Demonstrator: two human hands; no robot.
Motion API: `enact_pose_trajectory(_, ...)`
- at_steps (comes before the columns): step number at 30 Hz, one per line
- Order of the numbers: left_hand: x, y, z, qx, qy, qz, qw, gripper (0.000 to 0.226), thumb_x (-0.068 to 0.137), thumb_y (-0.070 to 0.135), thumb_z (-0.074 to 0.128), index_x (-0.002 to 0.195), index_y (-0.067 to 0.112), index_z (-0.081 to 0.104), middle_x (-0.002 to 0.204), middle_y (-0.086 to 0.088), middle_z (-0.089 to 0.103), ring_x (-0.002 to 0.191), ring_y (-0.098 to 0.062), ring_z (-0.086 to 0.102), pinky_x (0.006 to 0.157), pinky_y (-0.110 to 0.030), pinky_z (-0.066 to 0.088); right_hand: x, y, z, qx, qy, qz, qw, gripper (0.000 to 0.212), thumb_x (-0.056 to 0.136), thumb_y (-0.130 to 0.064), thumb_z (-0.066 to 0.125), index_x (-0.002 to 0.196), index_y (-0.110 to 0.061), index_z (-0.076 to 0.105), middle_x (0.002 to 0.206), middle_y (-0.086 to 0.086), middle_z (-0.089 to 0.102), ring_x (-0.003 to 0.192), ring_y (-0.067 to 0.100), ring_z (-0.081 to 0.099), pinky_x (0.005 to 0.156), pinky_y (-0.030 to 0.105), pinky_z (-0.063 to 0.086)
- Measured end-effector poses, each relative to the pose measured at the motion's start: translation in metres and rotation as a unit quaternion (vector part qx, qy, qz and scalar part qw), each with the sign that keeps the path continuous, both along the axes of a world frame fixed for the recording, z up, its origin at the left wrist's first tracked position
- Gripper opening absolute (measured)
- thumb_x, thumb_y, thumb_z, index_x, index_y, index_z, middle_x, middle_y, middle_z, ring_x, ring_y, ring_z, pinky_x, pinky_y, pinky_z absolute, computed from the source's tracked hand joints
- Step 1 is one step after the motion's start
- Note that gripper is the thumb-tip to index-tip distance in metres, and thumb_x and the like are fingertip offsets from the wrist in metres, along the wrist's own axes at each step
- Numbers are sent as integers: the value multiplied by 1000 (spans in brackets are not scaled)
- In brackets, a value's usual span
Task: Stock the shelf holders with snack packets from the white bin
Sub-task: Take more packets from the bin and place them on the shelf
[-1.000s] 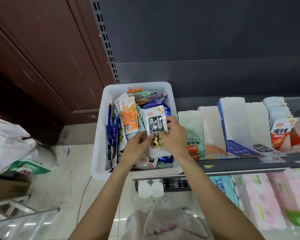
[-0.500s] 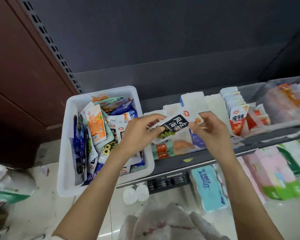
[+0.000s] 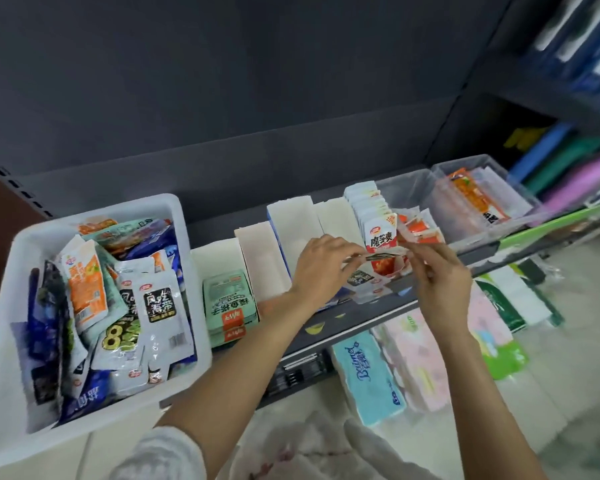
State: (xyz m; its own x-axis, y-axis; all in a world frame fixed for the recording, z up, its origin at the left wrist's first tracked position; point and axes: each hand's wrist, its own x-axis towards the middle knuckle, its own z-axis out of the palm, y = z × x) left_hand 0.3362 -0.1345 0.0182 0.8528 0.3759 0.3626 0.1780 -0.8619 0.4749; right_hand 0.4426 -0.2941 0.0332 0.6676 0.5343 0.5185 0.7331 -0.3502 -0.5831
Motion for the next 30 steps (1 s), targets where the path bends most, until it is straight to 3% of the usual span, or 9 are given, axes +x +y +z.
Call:
enact_pose_trajectory(6, 9, -4, -11, 3, 37, 11, 999, 20, 93, 24, 56, 107, 20, 70, 98, -1, 72, 87, -22, 62, 77, -31, 39, 5, 2, -10, -64, -25, -11, 998, 24, 87, -14, 53, 101, -11, 72, 101, 7, 67, 72, 30, 65, 57, 35, 53)
enact_pose_trajectory(9, 6, 0, -18, 13, 124, 12, 992, 25, 94, 26, 52, 113, 18, 66, 108, -2, 68, 101, -23, 57, 88, -33, 35, 2, 10, -17, -135, -69, 10, 988, 17, 83, -6, 64, 96, -13, 74, 97, 5, 68, 72, 29, 65, 53, 29, 49)
enact_pose_trajectory(12, 0, -4, -19, -8, 187, -4, 982, 33, 94, 27, 50, 125, 18, 57, 123, -2, 59, 120, -21, 44, 97, -32, 30, -2, 23, -25, -204, -72, 50, 975, 26, 71, 2, 74, 91, -15, 75, 86, 5, 70, 72, 30, 64, 52, 29, 49)
enact_pose_trajectory(17, -29, -10, 3, -99, 174, -14, 980, 34, 94, 30, 50, 128, 27, 55, 124, 3, 60, 117, -17, 47, 96, -31, 34, 3, 30, -27, -326, -18, 101, 940, 31, 78, 1, 60, 103, -13, 72, 98, 9, 70, 94, 34, 59, 79, 37, 46)
enact_pose_trajectory(19, -52, -8, 17, -127, 140, 1, 982, 32, 94, 32, 51, 126, 31, 55, 118, 10, 63, 110, -11, 53, 90, -27, 39, 0, 28, -16, -309, 4, 124, 943, 38, 77, 2, 59, 111, -13, 69, 108, 10, 67, 102, 35, 56, 86, 39, 47)
enact_pose_trajectory(22, -100, 2, 33, -137, 24, 78, 987, 20, 91, 32, 54, 109, 31, 64, 91, 18, 67, 87, -1, 60, 75, -20, 45, -31, 43, 13, -183, 40, 158, 969, 35, 81, 6, 57, 110, -12, 68, 109, 9, 66, 99, 28, 58, 81, 33, 48)
enact_pose_trajectory(25, -158, 25, 30, -103, -51, 186, 976, 19, 88, 35, 50, 96, 26, 65, 81, 16, 67, 73, -1, 62, 65, -19, 48, -83, 78, 34, -121, 80, 254, 956, 31, 88, 2, 52, 110, -16, 67, 109, 1, 66, 97, 16, 59, 84, 28, 48)
enact_pose_trajectory(28, -214, 55, 9, -79, -1, 302, 950, 19, 88, 34, 54, 100, 23, 63, 77, 14, 63, 68, -11, 63, 57, -24, 47, -142, 117, 31, -142, 120, 359, 915, 29, 91, -3, 51, 112, -16, 66, 111, -1, 66, 98, 11, 60, 88, 26, 48)
enact_pose_trajectory(30, -243, 74, -10, -96, 63, 370, 922, 25, 86, 27, 61, 109, 18, 61, 88, 4, 66, 78, -21, 63, 61, -30, 48, -180, 144, 23, -179, 146, 409, 883, 32, 93, -4, 51, 121, -15, 62, 116, 3, 64, 102, 13, 60, 91, 26, 48)
